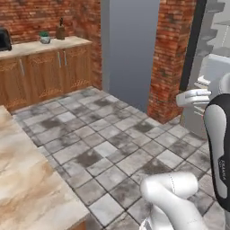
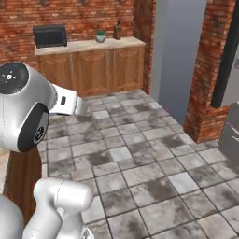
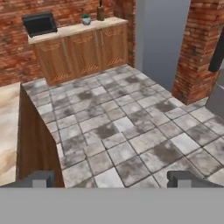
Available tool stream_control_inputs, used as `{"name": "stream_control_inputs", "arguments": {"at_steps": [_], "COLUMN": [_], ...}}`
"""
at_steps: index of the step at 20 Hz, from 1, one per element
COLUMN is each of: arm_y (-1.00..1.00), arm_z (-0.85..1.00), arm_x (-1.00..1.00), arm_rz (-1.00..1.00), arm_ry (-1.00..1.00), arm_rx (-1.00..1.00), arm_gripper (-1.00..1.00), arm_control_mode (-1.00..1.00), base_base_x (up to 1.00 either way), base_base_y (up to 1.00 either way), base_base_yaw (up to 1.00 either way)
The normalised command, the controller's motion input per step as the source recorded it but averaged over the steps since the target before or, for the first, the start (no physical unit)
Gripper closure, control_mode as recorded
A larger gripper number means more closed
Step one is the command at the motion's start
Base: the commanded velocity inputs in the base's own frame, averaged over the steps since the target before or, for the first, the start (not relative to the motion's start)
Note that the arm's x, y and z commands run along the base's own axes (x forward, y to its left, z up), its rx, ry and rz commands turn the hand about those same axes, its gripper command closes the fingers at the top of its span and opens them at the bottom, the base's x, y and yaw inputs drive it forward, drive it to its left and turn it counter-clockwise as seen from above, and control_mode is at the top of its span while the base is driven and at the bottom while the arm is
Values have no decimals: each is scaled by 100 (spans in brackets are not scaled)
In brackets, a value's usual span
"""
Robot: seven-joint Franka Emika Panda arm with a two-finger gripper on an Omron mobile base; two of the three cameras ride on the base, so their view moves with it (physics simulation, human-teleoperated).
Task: Retrieve the bottle and the shaker from the cabinet and place them next to the mixing bowl on the counter. Then add garlic from the fridge to the mixing bowl.
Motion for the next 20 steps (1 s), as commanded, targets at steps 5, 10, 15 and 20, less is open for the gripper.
{"name": "stream_control_inputs", "arguments": {"at_steps": [5, 10, 15, 20], "arm_y": [0, 0, 0, 0], "arm_z": [0, 0, 0, 0], "arm_x": [0, 0, 0, 0], "arm_rz": [0, 0, 0, 0], "arm_ry": [0, 0, 0, 0], "arm_rx": [0, 0, 0, 0], "arm_gripper": [-100, -100, -100, -100], "arm_control_mode": [100, 100, 100, 100], "base_base_x": [0, 33, 100, 100], "base_base_y": [0, 3, 25, 75], "base_base_yaw": [-99, -82, -18, -19]}}
